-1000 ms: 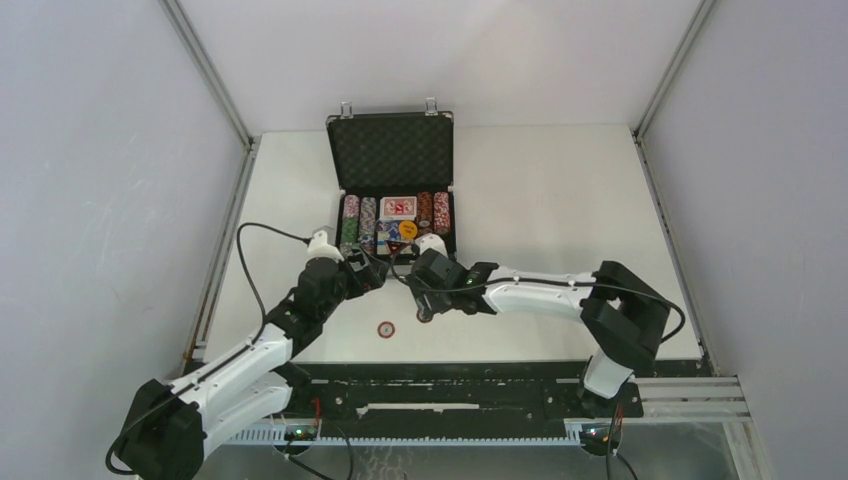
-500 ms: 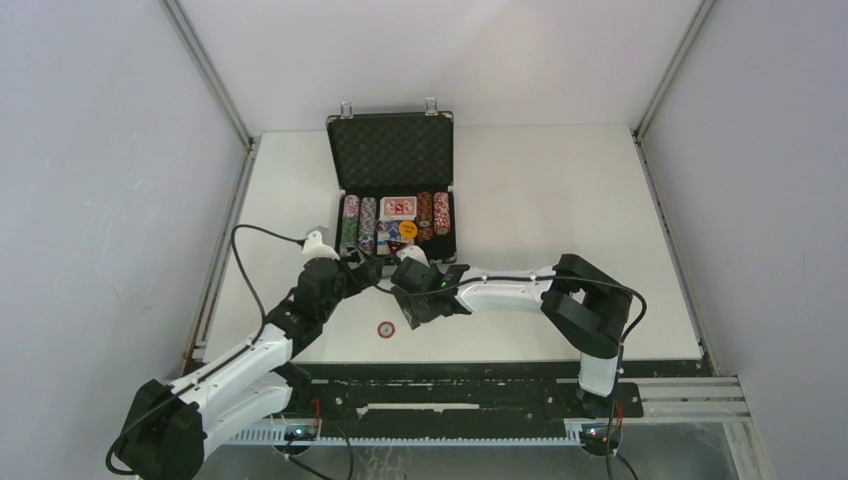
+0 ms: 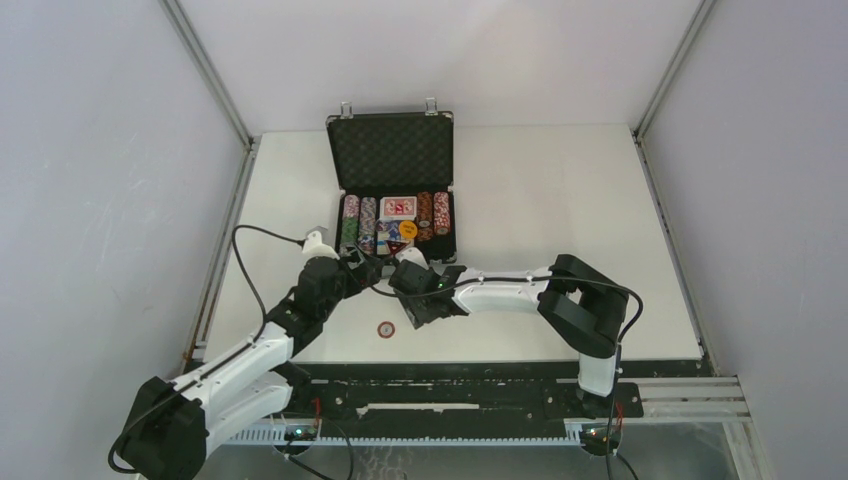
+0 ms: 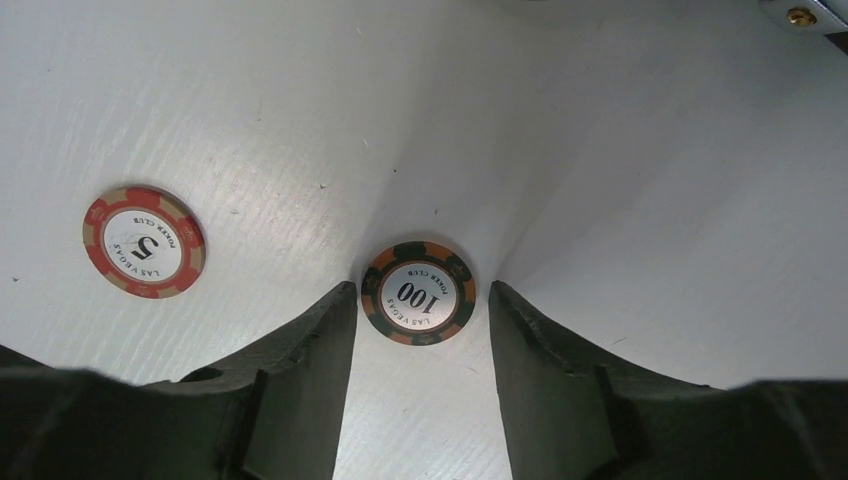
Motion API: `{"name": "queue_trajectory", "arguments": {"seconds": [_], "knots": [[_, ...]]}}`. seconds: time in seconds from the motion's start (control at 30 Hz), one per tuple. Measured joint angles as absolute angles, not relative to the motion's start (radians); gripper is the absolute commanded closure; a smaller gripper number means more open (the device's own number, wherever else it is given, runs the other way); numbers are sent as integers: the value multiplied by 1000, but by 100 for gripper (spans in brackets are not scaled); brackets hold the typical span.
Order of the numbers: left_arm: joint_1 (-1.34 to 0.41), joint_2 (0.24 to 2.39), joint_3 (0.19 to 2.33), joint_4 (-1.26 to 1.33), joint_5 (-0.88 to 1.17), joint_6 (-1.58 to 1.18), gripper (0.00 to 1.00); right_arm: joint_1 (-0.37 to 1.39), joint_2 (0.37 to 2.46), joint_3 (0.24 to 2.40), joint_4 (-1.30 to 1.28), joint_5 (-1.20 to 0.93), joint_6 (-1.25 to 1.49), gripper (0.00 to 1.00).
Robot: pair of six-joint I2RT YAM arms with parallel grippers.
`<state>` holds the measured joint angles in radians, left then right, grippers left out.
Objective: Pack up texas hold em set
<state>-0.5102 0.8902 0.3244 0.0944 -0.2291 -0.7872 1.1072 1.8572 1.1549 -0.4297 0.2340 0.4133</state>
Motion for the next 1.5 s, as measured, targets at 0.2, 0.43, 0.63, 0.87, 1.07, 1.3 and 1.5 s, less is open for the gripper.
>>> {"name": "queue_trajectory", "arguments": {"seconds": [0.2,0.43,0.63,0.87,1.07,1.3,1.5], "knots": [[-510,890,324,94,-227,-788,5,1110,1857,1155,-430,234,416,50],[-509,896,324,95,-223,-788,5,1111,1857,1155,-432,236,418,53],[-509,899,324,95,-221,-788,5,1111,1857,1155,-434,239,418,54],[-509,899,324,95,-221,-788,5,1111,1849,1155,-447,247,418,54],[-509,899,324,95,-220,-788,5,1110,1811,1155,-472,262,418,54],[-508,906,324,95,-207,-788,5,1106,1795,1155,-476,258,418,34],[-506,912,324,96,-202,-792,4,1110,1797,1155,-472,236,417,29]]}}
